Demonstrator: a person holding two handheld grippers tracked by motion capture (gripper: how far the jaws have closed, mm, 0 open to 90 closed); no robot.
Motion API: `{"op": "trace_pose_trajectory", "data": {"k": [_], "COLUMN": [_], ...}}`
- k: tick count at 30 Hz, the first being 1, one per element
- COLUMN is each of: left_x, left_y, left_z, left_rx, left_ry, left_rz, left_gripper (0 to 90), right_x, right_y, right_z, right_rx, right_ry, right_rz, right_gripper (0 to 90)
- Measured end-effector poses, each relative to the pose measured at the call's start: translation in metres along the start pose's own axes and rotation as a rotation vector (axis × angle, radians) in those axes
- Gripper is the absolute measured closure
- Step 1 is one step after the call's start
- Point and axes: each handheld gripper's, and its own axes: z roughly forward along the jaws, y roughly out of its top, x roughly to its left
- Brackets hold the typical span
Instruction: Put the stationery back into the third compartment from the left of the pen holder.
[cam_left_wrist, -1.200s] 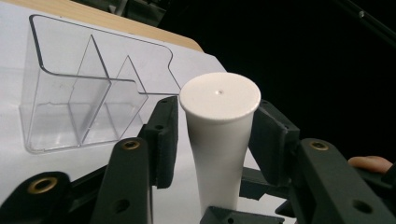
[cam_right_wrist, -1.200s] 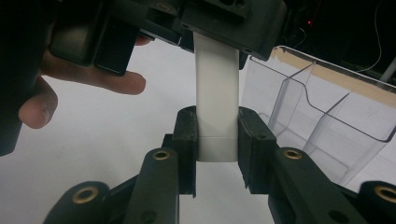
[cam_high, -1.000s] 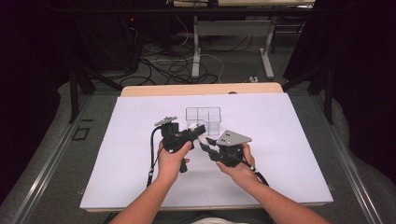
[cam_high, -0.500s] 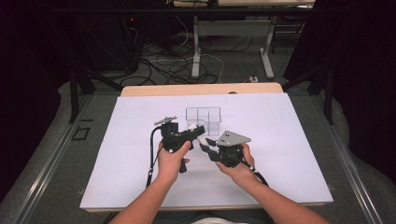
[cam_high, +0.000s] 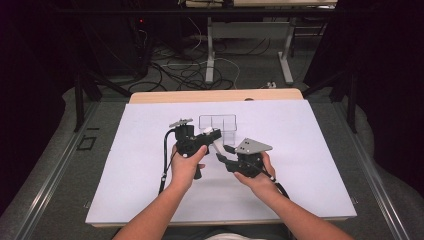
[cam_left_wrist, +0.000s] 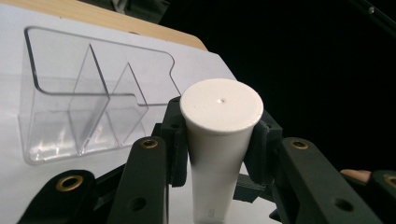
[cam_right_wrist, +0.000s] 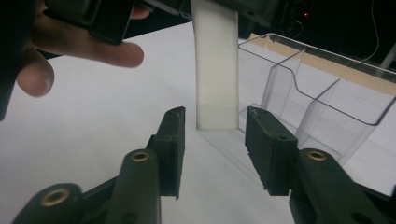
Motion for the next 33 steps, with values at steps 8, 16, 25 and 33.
{"op": "trace_pose_trajectory", "data": {"k": [8, 16, 25, 33], "left_x": [-0.003, -0.011, -0.023, -0.029], "left_y": [0.017, 0.033, 0.05, 0.058], "left_z": [0.004, 0.01, 0.018, 0.031], "left_rx": [-0.019, -0.039, -0.055, -0.073], "left_ry": [0.032, 0.054, 0.086, 0.124], "left_rz": [0.044, 0.079, 0.172, 0.262], "left_gripper": [66.5, 66.6, 66.5, 66.5], "right_x": [-0.007, -0.012, -0.017, -0.026], "right_y": [0.0, 0.0, -0.002, -0.012], "right_z": [-0.001, -0.002, -0.006, -0.02], "right_rx": [0.004, 0.028, 0.109, 0.178], "right_ry": [-0.019, -0.019, -0.058, -0.102], "right_rz": [0.018, 0.027, 0.074, 0.091], "right_gripper": [43.7, 39.5, 14.8, 1.4]}}
